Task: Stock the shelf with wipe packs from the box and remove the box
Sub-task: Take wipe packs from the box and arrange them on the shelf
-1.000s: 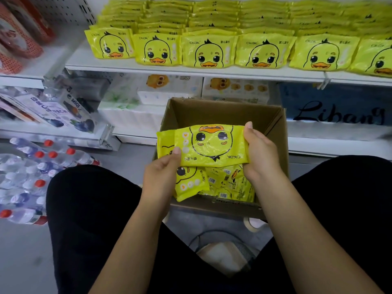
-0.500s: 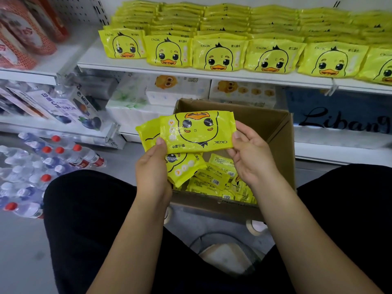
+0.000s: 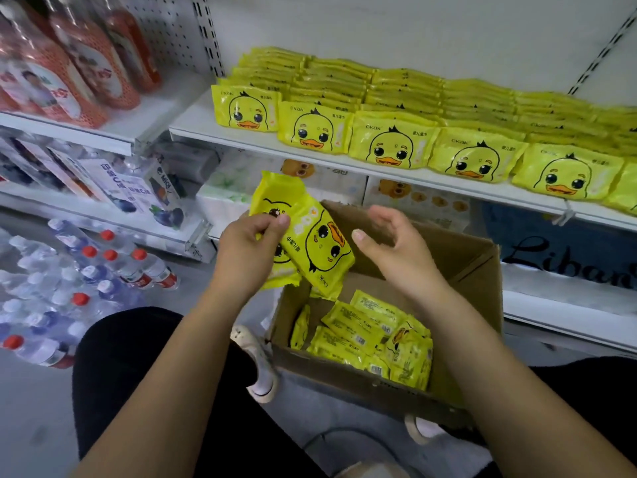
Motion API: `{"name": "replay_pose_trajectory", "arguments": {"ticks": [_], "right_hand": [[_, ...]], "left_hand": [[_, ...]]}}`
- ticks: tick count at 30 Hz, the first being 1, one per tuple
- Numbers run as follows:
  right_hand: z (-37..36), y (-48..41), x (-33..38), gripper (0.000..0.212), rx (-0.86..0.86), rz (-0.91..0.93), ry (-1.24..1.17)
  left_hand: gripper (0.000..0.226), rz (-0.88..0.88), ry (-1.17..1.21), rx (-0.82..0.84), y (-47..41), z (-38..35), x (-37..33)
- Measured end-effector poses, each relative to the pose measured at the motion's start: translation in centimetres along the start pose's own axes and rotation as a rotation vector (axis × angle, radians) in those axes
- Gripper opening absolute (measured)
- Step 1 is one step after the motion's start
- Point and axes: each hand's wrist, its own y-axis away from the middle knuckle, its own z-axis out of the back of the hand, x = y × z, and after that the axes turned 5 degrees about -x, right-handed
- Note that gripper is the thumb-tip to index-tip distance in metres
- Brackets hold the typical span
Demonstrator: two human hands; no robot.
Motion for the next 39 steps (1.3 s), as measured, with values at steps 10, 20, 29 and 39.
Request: {"name": "replay_pose_trajectory", "arguments": {"ticks": [10, 20, 29, 39], "right_hand": [[-4.5, -7.6, 4.1, 0.036, 0.368, 0.017, 0.192], [-7.9, -12.9, 5.2, 0.030, 0.190, -0.296, -0.615], [-8.9, -18.0, 6.1, 0.115, 0.197, -0.296, -0.487], [-12.4, -26.3, 13.0, 0.049, 0.551, -0.179, 0.128]], "left_hand": [[0.035, 0.046, 0.185, 0.071, -5.4, 2.6, 0.9], [0.058, 0.303, 0.310, 0.368, -11.8, 1.3, 4.7], [0.022, 0.285, 0.387, 0.262, -18.4, 3.2, 7.4], [0.036, 0.325, 0.481, 0.196, -24.3, 6.5, 8.9]]}}
